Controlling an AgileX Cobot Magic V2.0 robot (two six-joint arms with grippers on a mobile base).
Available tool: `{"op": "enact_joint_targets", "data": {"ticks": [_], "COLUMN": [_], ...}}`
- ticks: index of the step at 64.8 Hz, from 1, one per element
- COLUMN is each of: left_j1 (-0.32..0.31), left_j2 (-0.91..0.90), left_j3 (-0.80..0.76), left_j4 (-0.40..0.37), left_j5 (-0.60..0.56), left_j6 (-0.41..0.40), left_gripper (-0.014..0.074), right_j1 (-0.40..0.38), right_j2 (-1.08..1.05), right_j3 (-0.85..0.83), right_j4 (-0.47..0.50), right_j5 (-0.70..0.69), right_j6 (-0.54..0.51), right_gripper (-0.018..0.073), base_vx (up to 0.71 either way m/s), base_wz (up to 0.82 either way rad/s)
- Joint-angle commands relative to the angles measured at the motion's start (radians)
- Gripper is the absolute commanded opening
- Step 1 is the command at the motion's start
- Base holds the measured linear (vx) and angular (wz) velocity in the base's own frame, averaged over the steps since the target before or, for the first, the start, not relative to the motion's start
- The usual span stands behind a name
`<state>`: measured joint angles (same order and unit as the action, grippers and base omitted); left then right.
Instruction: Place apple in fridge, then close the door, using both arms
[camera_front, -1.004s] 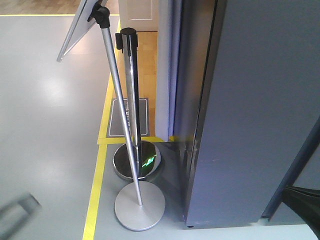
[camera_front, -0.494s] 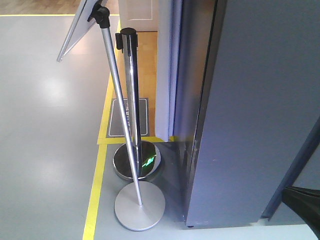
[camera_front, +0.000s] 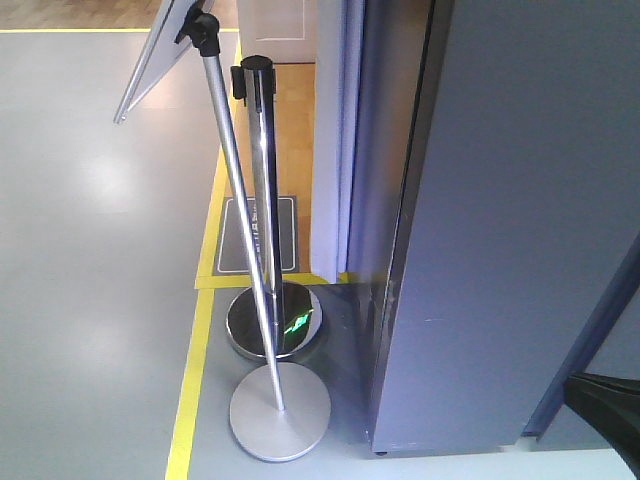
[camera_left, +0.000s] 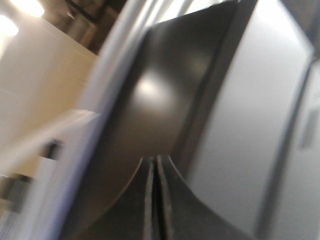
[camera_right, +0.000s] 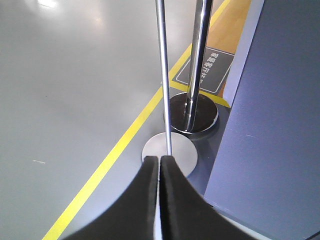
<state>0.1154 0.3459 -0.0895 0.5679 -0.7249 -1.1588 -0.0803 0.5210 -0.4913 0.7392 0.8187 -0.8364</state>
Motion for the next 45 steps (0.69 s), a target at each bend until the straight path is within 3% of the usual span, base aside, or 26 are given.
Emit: {"op": "enact_joint_targets", "data": {"ticks": [1,8,17,32,45], "left_j1": [-0.016,-0.024,-0.03,-0.034,-0.034], "left_j2": [0.006,0.0,-0.047,-0.12,-0.193], "left_j3": [-0.012,0.028,0.081,0.138,0.14], "left_j4": [-0.13,-0.306,-0.421,-0.422,-0.416], "left_j5": [0.083,0.214,0.458,0.776,0.923], "left_j6": [0.162,0.213,0.213,0.216,0.353], "left_gripper": [-0.0007,-0.0007,-0.0007,-0.0007,-0.0006], "right_j1": [-0.001,-0.001,-0.001,-0.001,-0.001], "right_j2": [0.002,0.002,0.002,0.002,0.002], "right_j3": [-0.026,-0.026,-0.026,-0.026,-0.026], "right_j4": [0.035,0.035,0.036,0.036,0.036], "right_j5": [-0.037,-0.037,-0.037,-0.037,-0.037], "right_j6": [-0.008,-0.008,-0.007,-0.007,-0.007], "right_gripper": [-0.0005,-0.0005,-0.0005,-0.0005,-0.0005], "base_vx": [0.0,0.0,0.0,0.0,0.0], "base_wz": [0.0,0.0,0.0,0.0,0.0]}}
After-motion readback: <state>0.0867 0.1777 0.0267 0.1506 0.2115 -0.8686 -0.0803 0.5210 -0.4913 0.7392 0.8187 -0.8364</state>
